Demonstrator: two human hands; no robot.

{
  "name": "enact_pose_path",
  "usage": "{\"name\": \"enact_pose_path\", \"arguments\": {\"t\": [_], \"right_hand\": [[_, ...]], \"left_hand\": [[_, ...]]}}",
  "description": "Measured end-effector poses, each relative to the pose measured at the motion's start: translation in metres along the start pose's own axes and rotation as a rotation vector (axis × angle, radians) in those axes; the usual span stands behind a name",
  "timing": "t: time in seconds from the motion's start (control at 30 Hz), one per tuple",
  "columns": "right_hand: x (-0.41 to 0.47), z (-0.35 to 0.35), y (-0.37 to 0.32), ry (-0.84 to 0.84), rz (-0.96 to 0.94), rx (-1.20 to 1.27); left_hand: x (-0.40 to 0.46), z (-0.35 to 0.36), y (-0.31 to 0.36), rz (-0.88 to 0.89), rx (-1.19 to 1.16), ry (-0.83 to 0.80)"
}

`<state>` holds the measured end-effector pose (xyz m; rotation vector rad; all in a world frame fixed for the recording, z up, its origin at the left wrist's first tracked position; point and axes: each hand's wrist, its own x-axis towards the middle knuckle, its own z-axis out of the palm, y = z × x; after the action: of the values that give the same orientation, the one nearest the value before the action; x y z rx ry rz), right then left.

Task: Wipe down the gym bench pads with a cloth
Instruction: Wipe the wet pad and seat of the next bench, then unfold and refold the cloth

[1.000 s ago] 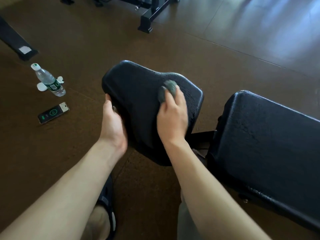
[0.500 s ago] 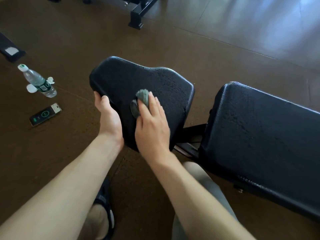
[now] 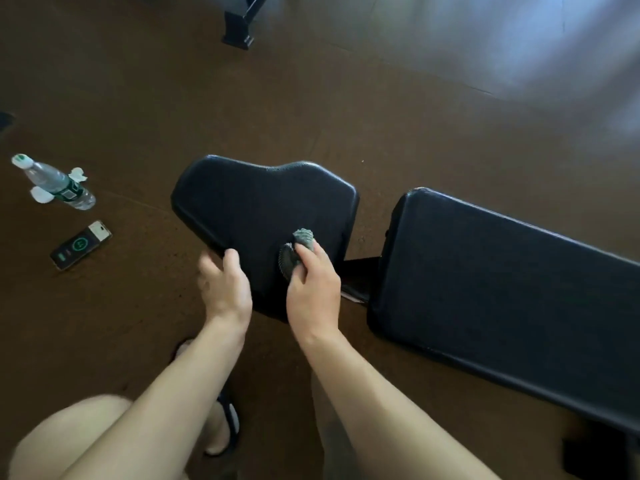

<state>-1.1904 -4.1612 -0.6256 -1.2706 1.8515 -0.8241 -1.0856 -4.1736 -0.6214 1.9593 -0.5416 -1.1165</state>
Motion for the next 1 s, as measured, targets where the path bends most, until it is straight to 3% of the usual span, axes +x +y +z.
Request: {"name": "enact_pose_path", "arguments": {"t": [0.07,0.13,0.27,0.47,0.7,1.0], "right_hand": [[0.002,-0.028,-0.036,-0.014,0.283,0.255],[0.002,-0.059,-0.070,-0.035,0.458,0.474],[-0.007,-0.146,-0.128,0.022,0.575,0.733],[-0.030,-0.292,-0.192,0.078,0.708,0.990],[-0.062,-0.431,-0.224,0.061,0.680,0.933],[-0.123,-0.523,-0.215,0.297,0.608,0.857]], "left_hand": [[-0.028,0.000,0.041,0.017,0.250,-0.019],[-0.058,0.005,0.088,0.097,0.362,-0.160],[-0.118,0.022,0.179,0.079,0.498,-0.516],[-0.215,0.043,0.296,0.120,0.739,-0.750],[-0.317,0.087,0.392,0.429,1.069,-1.029],[-0.405,0.137,0.423,0.614,1.231,-1.398]]}}
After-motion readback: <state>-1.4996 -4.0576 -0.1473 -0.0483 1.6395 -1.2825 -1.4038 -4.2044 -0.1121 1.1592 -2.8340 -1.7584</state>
